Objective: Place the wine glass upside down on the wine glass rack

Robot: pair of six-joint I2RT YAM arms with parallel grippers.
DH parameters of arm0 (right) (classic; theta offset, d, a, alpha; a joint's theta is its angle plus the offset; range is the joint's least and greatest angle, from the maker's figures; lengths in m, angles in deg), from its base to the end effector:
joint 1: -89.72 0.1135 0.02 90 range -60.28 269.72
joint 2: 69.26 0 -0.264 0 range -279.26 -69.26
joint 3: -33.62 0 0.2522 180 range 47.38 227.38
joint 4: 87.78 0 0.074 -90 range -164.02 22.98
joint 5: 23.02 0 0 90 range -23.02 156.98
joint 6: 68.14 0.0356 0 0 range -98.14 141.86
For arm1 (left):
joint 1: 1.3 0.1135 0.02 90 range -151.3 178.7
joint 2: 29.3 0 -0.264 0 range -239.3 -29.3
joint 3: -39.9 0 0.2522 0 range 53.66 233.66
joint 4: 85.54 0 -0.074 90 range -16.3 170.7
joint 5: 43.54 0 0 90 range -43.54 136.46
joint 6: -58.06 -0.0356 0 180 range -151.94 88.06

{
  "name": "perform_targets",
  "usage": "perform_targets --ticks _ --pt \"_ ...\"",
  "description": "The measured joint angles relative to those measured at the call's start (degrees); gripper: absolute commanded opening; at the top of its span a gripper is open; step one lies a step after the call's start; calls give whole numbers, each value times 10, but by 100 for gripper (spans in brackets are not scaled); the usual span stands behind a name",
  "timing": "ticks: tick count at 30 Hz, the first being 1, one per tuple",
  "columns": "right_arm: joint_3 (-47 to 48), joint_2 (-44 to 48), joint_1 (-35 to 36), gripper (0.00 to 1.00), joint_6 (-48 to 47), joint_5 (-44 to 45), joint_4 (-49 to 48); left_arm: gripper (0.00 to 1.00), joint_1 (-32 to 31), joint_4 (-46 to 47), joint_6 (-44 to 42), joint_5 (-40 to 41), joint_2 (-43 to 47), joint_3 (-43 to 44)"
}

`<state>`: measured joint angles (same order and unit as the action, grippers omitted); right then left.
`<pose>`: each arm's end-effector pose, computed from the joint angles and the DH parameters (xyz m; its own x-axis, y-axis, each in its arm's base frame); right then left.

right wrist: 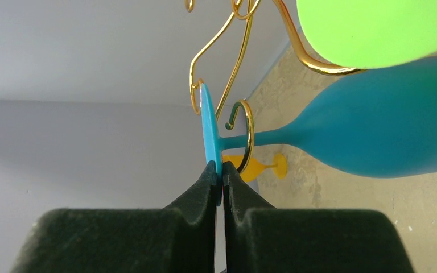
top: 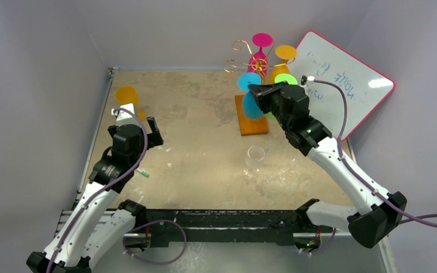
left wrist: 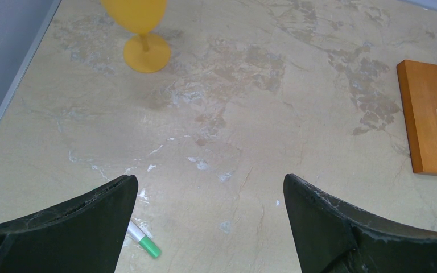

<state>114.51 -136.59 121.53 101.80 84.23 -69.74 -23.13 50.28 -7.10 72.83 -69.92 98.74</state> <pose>0.2359 0.1339 0.4078 -0.2599 0.9453 -0.1970 0.0213 0.2095 0.9776 0.1492 -0.0427 0.3179 -0.3530 -0.2640 -0.8976 -0.2048 0.9579 -0.2013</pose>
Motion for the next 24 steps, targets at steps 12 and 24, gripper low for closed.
perform_targets --ticks 12,24 --pt "0 4 -1 14 0 16 4 100 0 0 0 0 -1 0" --pt "-1 13 -1 29 -2 17 10 100 0 0 0 0 -7 0"
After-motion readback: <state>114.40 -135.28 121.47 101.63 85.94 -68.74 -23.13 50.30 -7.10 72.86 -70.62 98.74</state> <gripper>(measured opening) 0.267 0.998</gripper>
